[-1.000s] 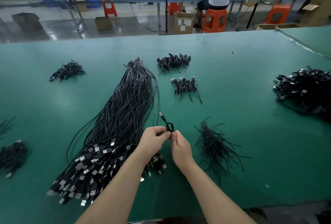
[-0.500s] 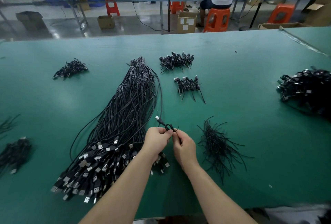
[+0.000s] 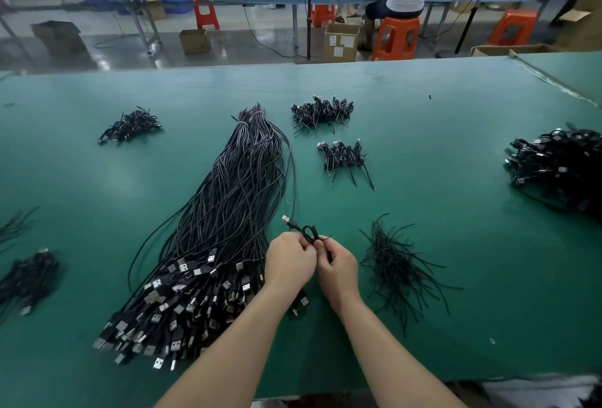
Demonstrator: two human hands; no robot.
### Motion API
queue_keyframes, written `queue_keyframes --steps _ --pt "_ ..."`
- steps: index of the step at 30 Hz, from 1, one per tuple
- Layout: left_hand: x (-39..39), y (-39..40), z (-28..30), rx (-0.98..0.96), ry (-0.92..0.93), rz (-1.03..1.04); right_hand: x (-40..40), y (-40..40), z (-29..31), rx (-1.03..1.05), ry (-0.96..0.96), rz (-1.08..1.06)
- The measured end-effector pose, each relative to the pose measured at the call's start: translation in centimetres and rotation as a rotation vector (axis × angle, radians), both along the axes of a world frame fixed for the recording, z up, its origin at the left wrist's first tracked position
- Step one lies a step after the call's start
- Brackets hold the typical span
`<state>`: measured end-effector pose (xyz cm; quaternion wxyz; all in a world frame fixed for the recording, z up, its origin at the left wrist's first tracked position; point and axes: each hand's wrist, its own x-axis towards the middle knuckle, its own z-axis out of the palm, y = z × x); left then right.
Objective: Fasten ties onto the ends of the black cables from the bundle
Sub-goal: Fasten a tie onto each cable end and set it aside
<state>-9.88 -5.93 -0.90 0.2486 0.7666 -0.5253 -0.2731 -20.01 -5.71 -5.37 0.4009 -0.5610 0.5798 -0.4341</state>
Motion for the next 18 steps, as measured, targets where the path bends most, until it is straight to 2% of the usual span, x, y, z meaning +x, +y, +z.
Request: queue_keyframes --steps 5,10,14,18 --pt "-0.7 0.5 -0.6 -0.043 -0.052 -0.002 0.1 -0.1 -0.2 0.013 0.007 -0.005" --pt "0.5 0.8 -1.1 -0.243 -0.323 -0.276 0.1 -0.6 -0.3 0.054 0.178 0.032" --pt "2.1 1.1 -1.0 -0.515 -0.602 -0.504 0.0 -0.8 -0.2 0.051 0.222 0.088" --pt "3.0 1.2 -1.3 -0.686 -0.661 -0.542 -0.5 -1.0 -0.4 0.069 0.229 0.155"
